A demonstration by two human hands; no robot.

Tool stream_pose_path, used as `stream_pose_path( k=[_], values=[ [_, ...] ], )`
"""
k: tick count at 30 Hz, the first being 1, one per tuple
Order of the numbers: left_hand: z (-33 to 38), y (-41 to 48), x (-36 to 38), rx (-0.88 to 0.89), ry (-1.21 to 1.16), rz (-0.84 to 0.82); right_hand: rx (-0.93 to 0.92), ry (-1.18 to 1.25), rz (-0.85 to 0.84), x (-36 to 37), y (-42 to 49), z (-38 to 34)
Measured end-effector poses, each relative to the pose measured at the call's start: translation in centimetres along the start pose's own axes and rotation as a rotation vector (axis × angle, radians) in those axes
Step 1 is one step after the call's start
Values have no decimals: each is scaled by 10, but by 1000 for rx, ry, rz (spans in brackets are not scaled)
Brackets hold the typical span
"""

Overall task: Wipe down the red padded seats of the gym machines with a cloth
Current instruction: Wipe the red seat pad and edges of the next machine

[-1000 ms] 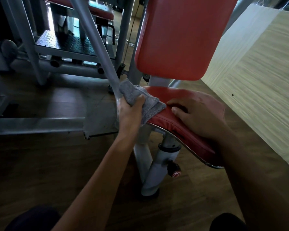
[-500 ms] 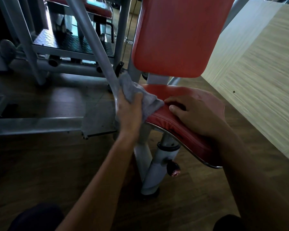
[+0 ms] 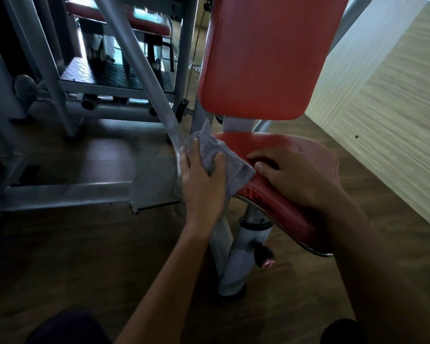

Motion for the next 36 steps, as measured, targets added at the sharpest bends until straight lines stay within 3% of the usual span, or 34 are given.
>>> stream_pose_path(
  k=[6, 9, 15, 20, 31, 36],
  values=[
    [-7, 31, -6, -143, -75, 87, 6, 14, -10, 0, -3, -2],
    [-3, 2, -1, -55, -77, 129, 6, -20, 9, -7, -7, -6],
    [2, -9, 3, -139, -173, 330, 89, 63, 193, -38, -19, 6],
    [19, -63, 39, -307, -196, 252, -2, 77, 28, -34, -25, 28],
    [71, -181, 94, -344, -393, 110, 138, 433, -8, -24, -31, 62],
    [63, -164, 95, -446, -498, 33, 147, 430, -44, -19, -32, 64]
  ],
)
Point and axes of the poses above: each hand's wrist, its own y-axis towards the middle knuckle, its own x-axis out of the palm, z = x × y, the point moved 9 cm from there along y, towards the middle knuckle, and after that the axes turned 4 degrees about x, right-handed, at the moved point
